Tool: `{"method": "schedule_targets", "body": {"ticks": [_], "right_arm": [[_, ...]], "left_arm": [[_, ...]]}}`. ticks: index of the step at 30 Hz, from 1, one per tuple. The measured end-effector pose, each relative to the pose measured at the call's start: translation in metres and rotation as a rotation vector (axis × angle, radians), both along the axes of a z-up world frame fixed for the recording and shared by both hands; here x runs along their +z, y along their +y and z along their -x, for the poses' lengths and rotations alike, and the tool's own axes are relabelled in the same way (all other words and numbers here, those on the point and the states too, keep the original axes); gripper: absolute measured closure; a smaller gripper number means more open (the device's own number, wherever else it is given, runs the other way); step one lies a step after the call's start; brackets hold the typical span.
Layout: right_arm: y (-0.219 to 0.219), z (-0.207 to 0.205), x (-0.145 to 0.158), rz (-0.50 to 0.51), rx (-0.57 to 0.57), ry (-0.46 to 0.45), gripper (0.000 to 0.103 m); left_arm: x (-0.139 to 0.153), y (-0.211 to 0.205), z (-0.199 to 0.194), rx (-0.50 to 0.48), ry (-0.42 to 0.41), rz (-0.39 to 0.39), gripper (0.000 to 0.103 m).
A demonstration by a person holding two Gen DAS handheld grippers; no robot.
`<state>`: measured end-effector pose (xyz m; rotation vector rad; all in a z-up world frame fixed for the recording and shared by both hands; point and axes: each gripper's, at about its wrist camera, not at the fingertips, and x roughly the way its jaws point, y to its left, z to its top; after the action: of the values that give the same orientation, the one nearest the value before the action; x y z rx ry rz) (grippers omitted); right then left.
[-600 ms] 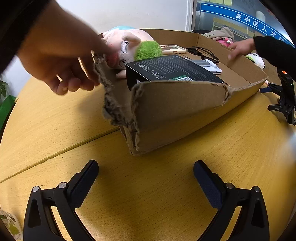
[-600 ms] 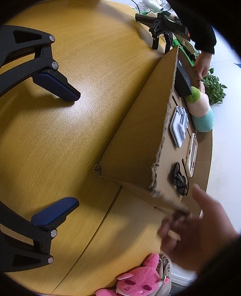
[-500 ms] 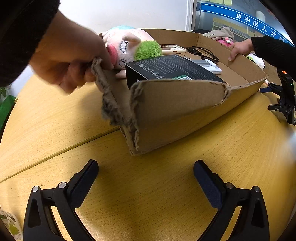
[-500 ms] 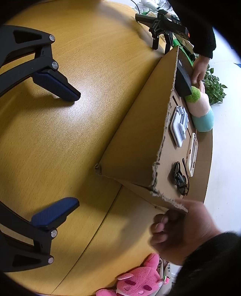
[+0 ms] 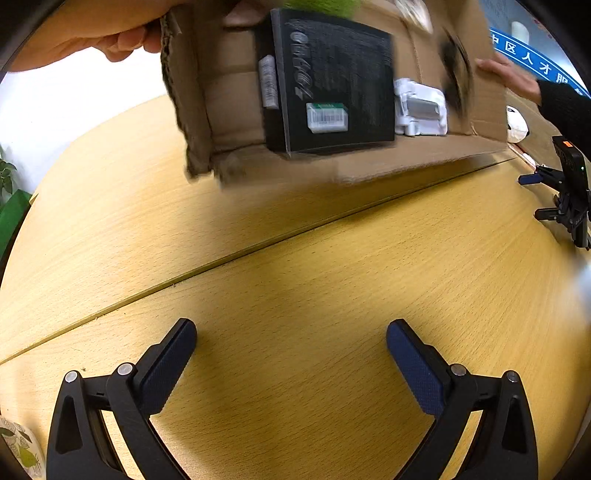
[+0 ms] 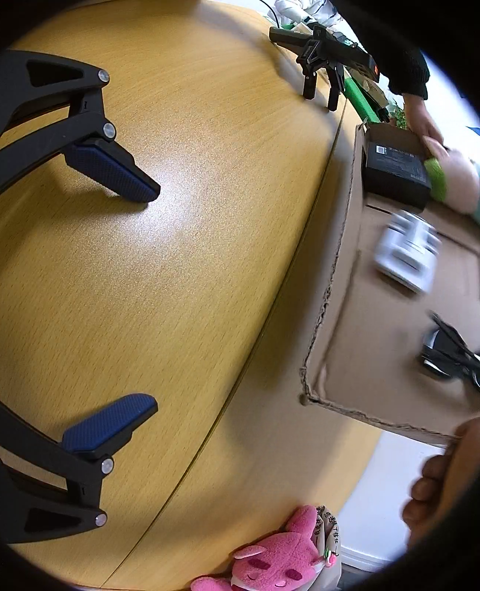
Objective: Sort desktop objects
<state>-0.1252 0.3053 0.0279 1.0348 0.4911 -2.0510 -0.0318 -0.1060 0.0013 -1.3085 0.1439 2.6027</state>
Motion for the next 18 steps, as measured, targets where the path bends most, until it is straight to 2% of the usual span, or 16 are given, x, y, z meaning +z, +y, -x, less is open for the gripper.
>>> {"method": "schedule_targets", "body": {"ticks": [18], "right_arm": [[-0.0002, 0.001, 0.0006, 0.0, 0.0, -0.001, 0.0]], "left_arm": [[-0.0005, -0.0014, 0.0007, 0.007, 0.0, 0.0, 0.0]]}}
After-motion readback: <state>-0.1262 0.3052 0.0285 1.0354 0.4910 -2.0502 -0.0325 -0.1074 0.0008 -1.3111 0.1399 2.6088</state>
